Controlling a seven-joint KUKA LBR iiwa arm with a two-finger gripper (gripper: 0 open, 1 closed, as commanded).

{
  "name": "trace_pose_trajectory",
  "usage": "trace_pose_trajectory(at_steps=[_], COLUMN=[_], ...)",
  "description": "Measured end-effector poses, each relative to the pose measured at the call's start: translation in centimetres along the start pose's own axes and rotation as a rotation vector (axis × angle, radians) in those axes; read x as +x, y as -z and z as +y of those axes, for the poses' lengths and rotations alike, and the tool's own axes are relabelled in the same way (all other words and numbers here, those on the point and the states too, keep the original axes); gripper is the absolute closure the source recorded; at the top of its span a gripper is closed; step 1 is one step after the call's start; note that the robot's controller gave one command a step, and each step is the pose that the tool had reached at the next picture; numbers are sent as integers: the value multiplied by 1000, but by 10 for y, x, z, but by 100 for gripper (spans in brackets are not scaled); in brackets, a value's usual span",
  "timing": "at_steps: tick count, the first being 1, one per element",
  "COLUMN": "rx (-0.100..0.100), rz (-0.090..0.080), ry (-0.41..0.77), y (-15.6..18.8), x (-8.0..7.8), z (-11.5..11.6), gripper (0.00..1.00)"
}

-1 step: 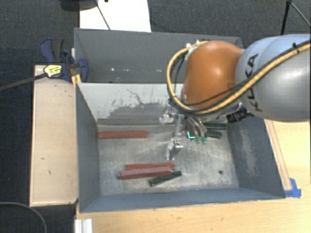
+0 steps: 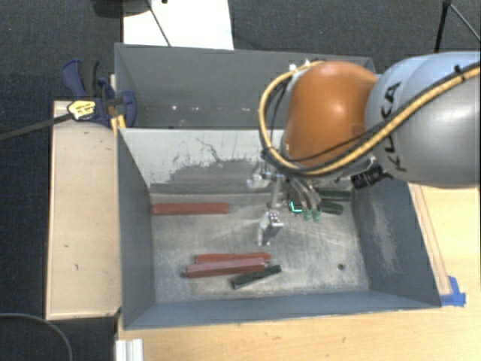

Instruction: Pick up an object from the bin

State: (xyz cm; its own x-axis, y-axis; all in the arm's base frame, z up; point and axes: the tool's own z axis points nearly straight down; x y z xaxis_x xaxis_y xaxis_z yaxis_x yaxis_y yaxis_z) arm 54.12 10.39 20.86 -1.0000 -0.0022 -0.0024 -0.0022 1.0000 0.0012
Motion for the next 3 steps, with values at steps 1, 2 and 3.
trace_pose_trajectory(at_steps=[1,2,3], rx=[-1,-1,-1], rz=[-9,0,0], ry=[35,82,83], y=[-37,-133,-133], x=[7,60,60], z=[-6,15,15], gripper=[0,100,100])
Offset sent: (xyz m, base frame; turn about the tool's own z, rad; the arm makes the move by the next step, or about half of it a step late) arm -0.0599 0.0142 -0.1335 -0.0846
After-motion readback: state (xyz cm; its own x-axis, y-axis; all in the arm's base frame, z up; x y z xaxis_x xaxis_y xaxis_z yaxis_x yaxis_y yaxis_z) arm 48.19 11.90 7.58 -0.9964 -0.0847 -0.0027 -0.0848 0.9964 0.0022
